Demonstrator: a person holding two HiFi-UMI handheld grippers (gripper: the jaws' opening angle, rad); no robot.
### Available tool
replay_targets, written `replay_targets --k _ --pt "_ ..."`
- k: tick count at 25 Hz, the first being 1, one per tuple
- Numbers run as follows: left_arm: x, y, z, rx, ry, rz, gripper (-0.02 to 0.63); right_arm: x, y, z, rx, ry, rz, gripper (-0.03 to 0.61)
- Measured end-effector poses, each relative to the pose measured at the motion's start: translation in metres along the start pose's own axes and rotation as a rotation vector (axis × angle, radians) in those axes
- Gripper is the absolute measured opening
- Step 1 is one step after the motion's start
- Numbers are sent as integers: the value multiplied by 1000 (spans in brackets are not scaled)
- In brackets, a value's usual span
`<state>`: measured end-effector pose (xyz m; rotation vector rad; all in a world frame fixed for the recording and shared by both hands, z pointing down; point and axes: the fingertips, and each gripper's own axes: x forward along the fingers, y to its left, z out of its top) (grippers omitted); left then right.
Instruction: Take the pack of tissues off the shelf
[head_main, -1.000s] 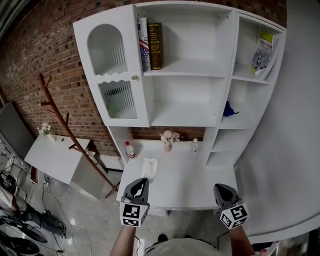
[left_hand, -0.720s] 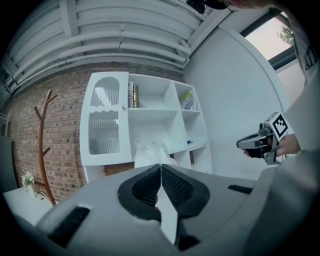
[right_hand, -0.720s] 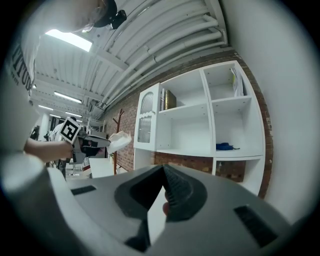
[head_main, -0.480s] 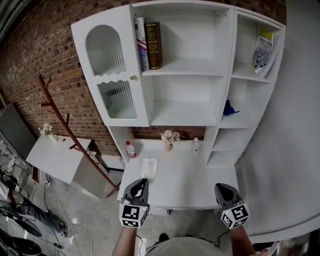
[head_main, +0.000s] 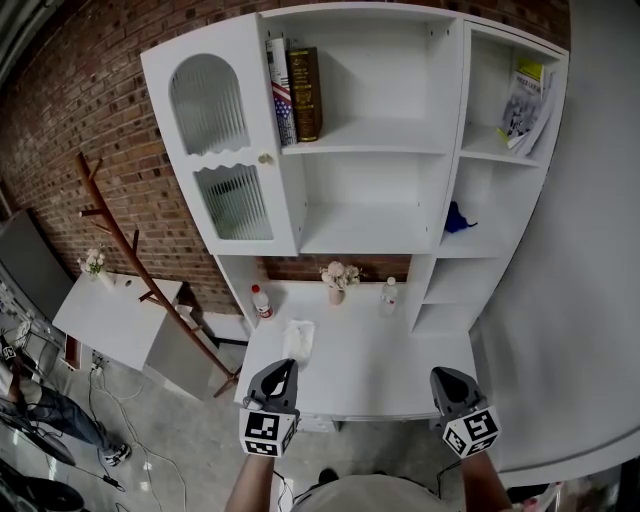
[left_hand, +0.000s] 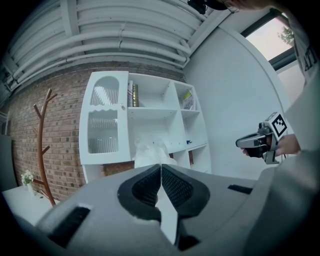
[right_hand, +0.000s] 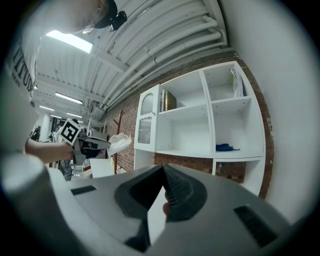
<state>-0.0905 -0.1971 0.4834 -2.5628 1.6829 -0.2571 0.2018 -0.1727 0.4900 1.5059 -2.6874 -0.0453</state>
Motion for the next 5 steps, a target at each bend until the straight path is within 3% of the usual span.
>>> replay_targets --k 5 --pt "2 2 10 8 -43 8 29 1 1 1 5 -4 1 26"
